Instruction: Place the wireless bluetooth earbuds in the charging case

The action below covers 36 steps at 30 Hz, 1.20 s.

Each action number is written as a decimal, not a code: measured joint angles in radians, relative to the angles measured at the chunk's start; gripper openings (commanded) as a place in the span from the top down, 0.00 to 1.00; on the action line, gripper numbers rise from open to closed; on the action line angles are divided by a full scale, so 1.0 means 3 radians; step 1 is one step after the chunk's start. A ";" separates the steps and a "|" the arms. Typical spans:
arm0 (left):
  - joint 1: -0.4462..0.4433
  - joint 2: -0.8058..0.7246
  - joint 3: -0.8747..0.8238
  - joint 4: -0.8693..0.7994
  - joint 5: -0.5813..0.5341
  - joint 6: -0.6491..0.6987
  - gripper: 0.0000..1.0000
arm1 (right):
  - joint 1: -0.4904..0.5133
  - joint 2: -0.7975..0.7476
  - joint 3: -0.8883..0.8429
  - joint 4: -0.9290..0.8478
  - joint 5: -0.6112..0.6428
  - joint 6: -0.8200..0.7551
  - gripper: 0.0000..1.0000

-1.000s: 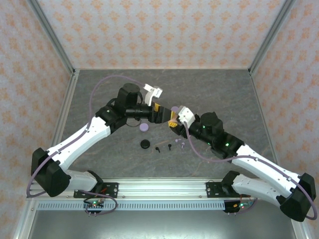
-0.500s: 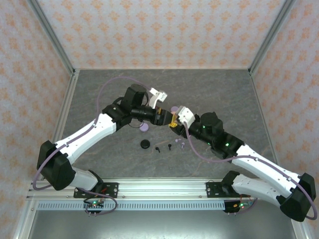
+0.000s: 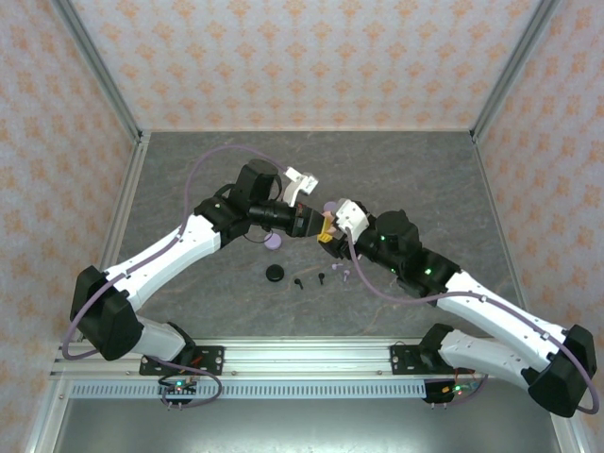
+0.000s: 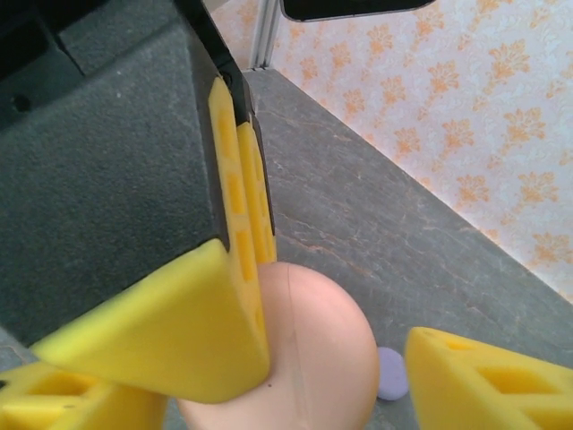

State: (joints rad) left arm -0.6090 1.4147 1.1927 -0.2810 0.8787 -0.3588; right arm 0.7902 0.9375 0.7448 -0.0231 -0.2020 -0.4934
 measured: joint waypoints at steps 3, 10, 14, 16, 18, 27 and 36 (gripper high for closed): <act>0.0000 -0.0001 0.0000 0.0000 -0.0070 0.0039 0.88 | -0.0010 -0.0060 0.0000 -0.0081 -0.0004 0.0065 0.07; 0.0000 -0.0169 -0.0131 0.0139 -0.0745 0.0231 1.00 | -0.0173 -0.0308 0.0000 -0.0390 -0.0178 0.0251 0.01; 0.0000 -0.0373 -0.0455 0.0594 -0.1104 0.0332 1.00 | -0.0366 -0.0390 -0.0001 -0.0448 -0.0446 0.0472 0.01; 0.0000 -0.0431 -0.0659 0.0926 -0.1202 0.0389 1.00 | -0.0484 -0.0407 -0.0009 -0.0411 -0.0626 0.0632 0.01; 0.0000 -0.0443 -0.0832 0.1235 -0.1250 0.0444 1.00 | -0.0603 -0.0406 -0.0042 -0.0304 -0.0788 0.0801 0.01; 0.0000 -0.0487 -0.1110 0.2096 -0.1202 0.0662 1.00 | -0.1144 -0.0135 -0.0137 0.0455 -0.1698 0.1741 0.01; -0.0060 -0.0660 -0.1153 0.2359 -0.1035 0.0801 1.00 | -0.1219 0.0315 0.0304 0.0628 -0.2337 0.2050 0.18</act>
State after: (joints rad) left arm -0.6270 1.2167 0.8467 0.4267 0.5682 -0.1184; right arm 0.4244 1.0321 0.8360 0.1654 -0.9031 0.1215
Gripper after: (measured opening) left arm 0.180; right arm 0.849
